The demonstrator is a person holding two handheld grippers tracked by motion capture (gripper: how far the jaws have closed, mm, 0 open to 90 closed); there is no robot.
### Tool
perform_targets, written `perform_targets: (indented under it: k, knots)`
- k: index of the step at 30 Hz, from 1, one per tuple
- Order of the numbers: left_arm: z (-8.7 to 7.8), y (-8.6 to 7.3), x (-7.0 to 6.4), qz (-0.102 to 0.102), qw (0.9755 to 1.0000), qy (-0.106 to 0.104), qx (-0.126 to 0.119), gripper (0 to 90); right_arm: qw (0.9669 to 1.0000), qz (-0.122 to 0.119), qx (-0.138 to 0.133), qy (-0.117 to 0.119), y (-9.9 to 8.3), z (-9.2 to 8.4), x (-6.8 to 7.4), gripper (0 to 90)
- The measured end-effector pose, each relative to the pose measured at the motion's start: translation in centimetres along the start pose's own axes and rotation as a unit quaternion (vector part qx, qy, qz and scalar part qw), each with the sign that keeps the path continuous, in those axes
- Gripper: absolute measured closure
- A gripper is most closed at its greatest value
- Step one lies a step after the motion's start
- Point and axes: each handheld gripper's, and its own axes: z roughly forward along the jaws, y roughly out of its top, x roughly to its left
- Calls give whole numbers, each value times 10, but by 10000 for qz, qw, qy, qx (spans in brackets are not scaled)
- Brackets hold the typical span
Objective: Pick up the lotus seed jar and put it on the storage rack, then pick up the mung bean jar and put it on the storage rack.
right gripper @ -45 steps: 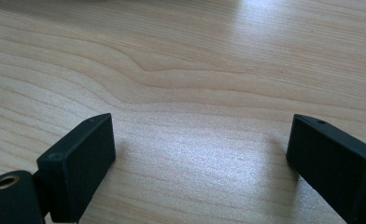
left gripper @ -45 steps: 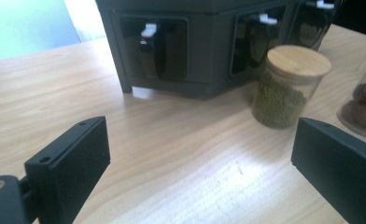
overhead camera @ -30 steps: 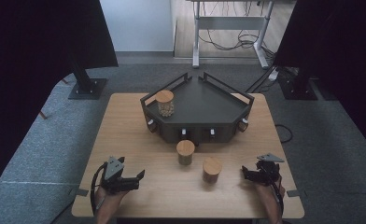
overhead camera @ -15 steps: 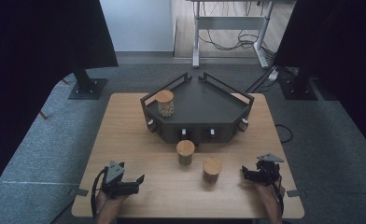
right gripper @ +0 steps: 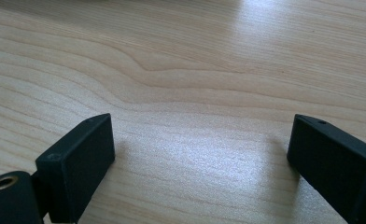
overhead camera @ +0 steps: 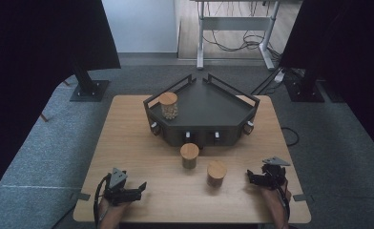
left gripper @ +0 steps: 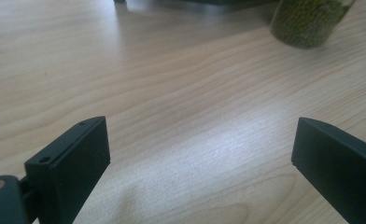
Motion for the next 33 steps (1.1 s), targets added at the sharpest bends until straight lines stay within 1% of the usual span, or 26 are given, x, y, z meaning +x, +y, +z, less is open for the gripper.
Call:
perform_targets:
  k: [3,4,6,8,11,14,17,23,29,31,33]
  knots:
    - [3,-3,2,-49,9999,35,89,39,9999,-62,-13,110,0,-1,0,56]
    - [5,-4,3,-49,9999,60,140,39,9999,-33,-73,96,0,-1,0,46]
    - [6,-5,4,-65,9997,96,211,39,9997,44,-190,147,-1,-3,0,46]
    - [7,-5,5,-89,9996,105,249,39,9998,-9,-202,89,-1,-4,0,48]
    - [9,-5,5,-79,9995,115,283,39,9996,7,-262,45,1,-8,1,51]
    - [10,-5,5,-59,9994,115,314,40,9995,-3,-317,89,2,-10,1,55]
    - [12,-5,6,-60,9992,128,379,42,9994,-27,-329,77,2,-13,2,54]
    - [14,-5,8,-63,9987,165,482,42,9991,15,-418,37,6,-22,3,52]
    - [16,-4,8,-35,9981,198,590,44,9990,102,-434,7,8,-28,4,52]
    - [17,-4,8,-33,9976,223,662,44,9990,122,-432,-10,9,-31,5,52]
    - [18,-3,7,-26,9972,240,707,45,9990,102,-440,-29,11,-34,6,53]
